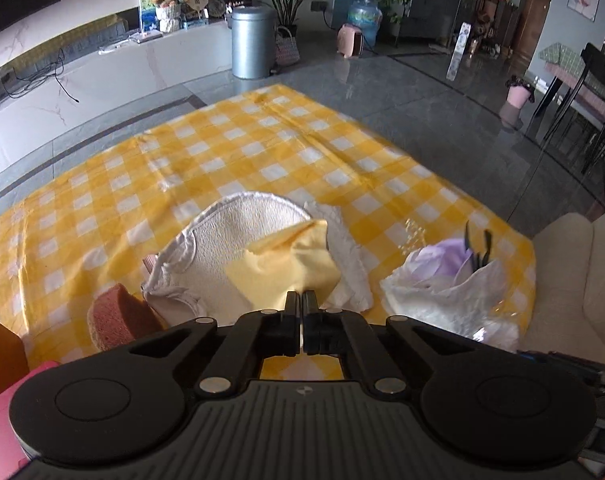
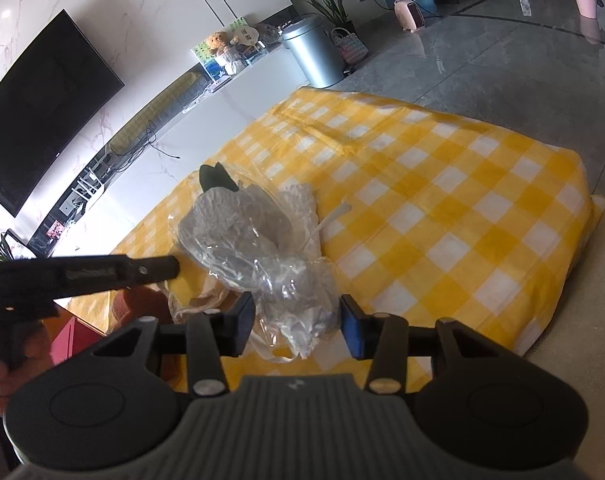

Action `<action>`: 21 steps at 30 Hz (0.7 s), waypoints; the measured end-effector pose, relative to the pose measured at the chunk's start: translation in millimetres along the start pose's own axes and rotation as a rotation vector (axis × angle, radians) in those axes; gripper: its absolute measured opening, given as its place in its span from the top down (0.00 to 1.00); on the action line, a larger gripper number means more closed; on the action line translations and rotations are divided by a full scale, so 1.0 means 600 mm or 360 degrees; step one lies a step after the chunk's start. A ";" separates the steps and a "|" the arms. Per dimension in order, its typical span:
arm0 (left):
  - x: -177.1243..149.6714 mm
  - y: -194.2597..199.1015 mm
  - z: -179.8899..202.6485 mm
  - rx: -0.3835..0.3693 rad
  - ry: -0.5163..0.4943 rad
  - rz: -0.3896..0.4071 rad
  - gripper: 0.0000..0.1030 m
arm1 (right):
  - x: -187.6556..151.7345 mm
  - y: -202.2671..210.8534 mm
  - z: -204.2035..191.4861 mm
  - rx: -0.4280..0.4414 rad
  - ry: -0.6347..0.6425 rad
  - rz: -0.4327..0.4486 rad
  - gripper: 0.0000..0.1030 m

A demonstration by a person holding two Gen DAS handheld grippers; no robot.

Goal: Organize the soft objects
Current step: 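Grasp the yellow cloth with the left gripper while the right gripper holds the plastic bag, then carry both items over the cardboard box while the right gripper opens to drop the bag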

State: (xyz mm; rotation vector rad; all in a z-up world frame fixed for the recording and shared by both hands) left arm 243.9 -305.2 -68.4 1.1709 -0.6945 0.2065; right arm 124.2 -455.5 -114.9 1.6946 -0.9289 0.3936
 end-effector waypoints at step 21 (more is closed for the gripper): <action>0.025 0.239 -0.064 0.0053 0.0080 0.0254 0.99 | 0.015 0.024 -0.066 0.0059 0.0201 0.0070 0.56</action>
Point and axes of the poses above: each gripper's, at about its wrist camera, not at the fingertips, and y roughly against the way its jaws point, z to its right, x to its top, the point moved 9 cm from there along -y, roughly the way its jaws point, and after that the axes turned 13 degrees about y, right-handed, at the moved point
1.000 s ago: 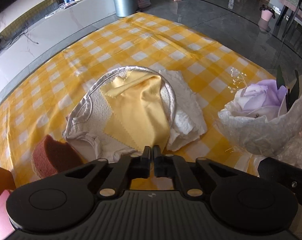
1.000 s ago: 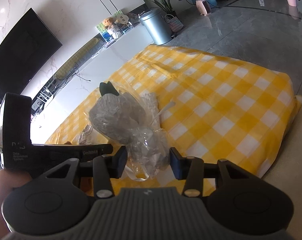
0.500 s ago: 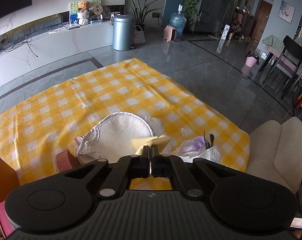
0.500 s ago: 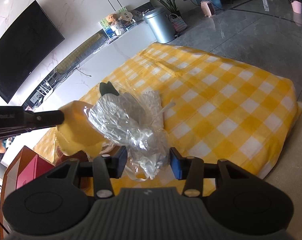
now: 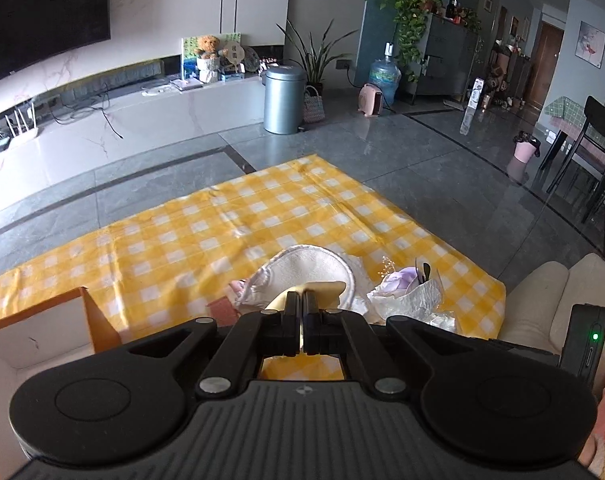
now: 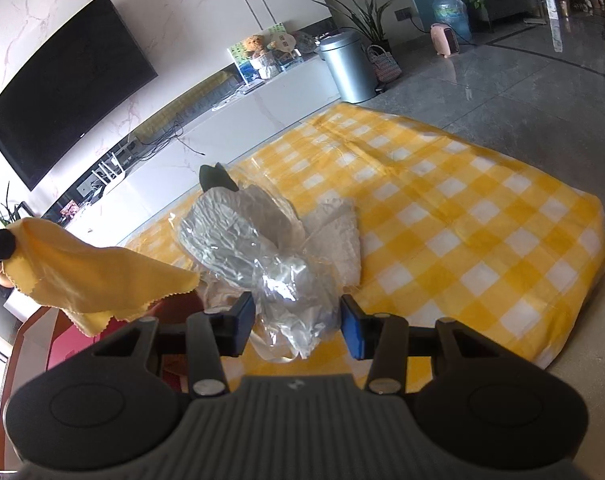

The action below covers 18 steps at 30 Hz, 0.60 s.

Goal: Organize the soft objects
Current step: 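Carry both items over the cardboard box while the right gripper opens to drop the bag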

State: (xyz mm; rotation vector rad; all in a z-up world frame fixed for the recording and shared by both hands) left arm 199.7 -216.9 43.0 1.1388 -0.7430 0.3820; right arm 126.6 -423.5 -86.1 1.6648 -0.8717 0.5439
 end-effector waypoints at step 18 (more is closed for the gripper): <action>-0.053 0.189 -0.286 0.0244 0.0395 0.0230 0.99 | 0.038 0.075 -0.263 0.0498 0.0235 0.0232 0.56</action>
Point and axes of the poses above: each gripper's, at about its wrist camera, not at the fingertips, and y roughly against the way its jaws point, z to its right, x to its top, the point moved 9 cm from there along -y, roughly the way its jaws point, and after that the axes turned 13 degrees about y, right-handed, at the moved point
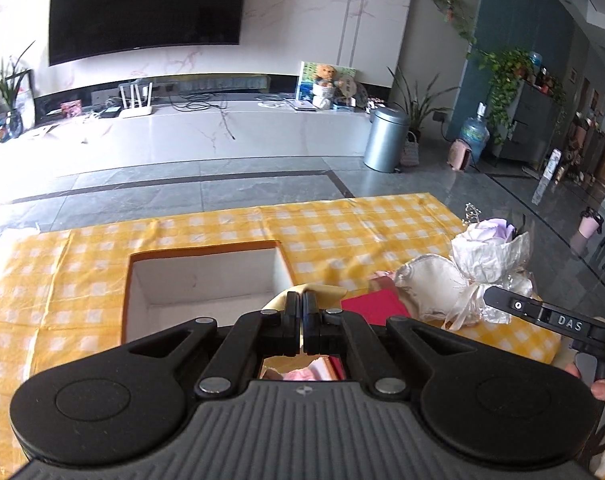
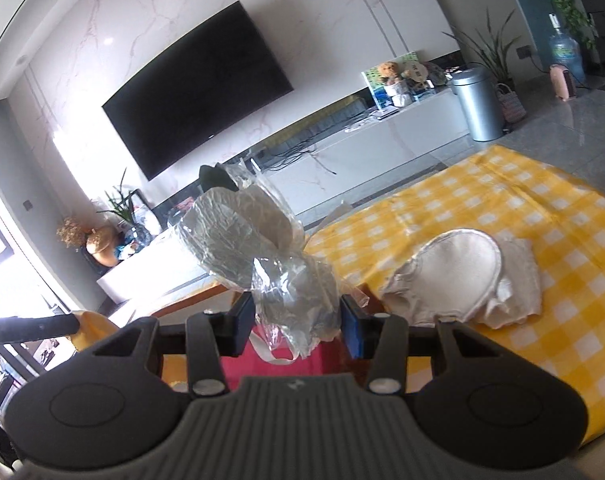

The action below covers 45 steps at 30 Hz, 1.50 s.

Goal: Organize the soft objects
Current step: 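Carry both items over the cardboard box while the right gripper opens to drop the bag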

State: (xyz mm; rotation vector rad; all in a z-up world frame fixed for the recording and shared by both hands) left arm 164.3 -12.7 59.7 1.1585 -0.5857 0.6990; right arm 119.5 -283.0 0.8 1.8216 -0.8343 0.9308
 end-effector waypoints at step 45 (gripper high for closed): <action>0.002 -0.014 -0.236 -0.0251 0.0605 0.0162 0.99 | -0.150 -0.405 -0.371 0.0095 0.0344 -0.0823 0.56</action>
Point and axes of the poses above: each gripper's, at about its wrist camera, not at the fingertips, and y roughly against the way its jaws point, z to its right, x to its top, the point moved 9 cm from there along -y, roughly the way its jaws point, and after that the axes turned 13 degrees about y, right-handed, at the moved point
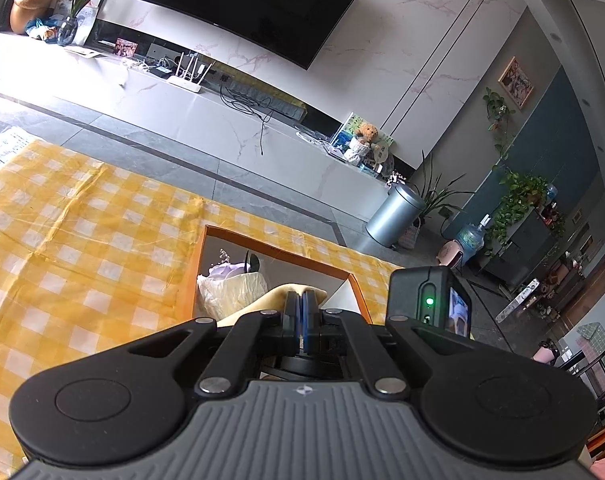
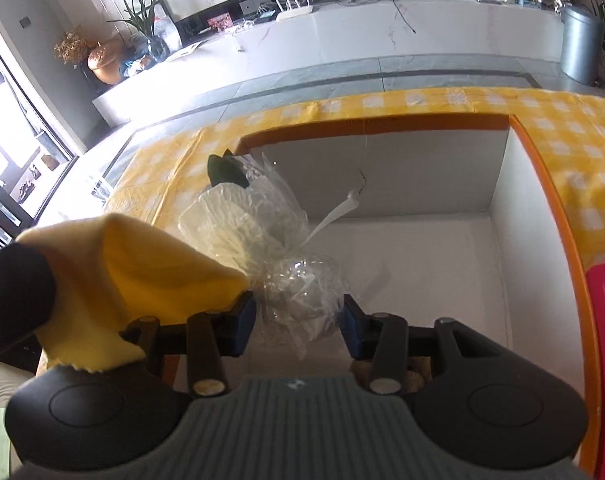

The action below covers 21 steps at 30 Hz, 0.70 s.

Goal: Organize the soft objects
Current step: 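Carry both items over the cardboard box while the right gripper opens to drop the bag, then lower the yellow cloth into the cardboard box and open the left gripper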

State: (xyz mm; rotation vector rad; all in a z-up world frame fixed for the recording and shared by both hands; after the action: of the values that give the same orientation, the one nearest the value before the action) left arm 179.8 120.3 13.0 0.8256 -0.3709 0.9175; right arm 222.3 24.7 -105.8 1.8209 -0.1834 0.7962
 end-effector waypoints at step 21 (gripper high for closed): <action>-0.013 -0.015 0.007 -0.0014 0.0005 -0.0056 0.99 | -0.039 0.108 -0.055 -0.0056 0.0673 0.0188 0.04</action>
State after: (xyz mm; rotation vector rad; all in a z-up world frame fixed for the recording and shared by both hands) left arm 182.8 109.8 7.0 0.8200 -0.3568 0.8839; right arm 159.2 22.3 -63.1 1.5787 -0.0297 1.2326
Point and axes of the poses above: each gripper's, at about its wrist camera, not at the fingertips, and y roughly against the way its jaws point, z to its right, x to its top, the point moved 9 cm from there along -y, roughly the way its jaws point, and after that the axes turned 13 degrees about y, right-handed, at the moved point
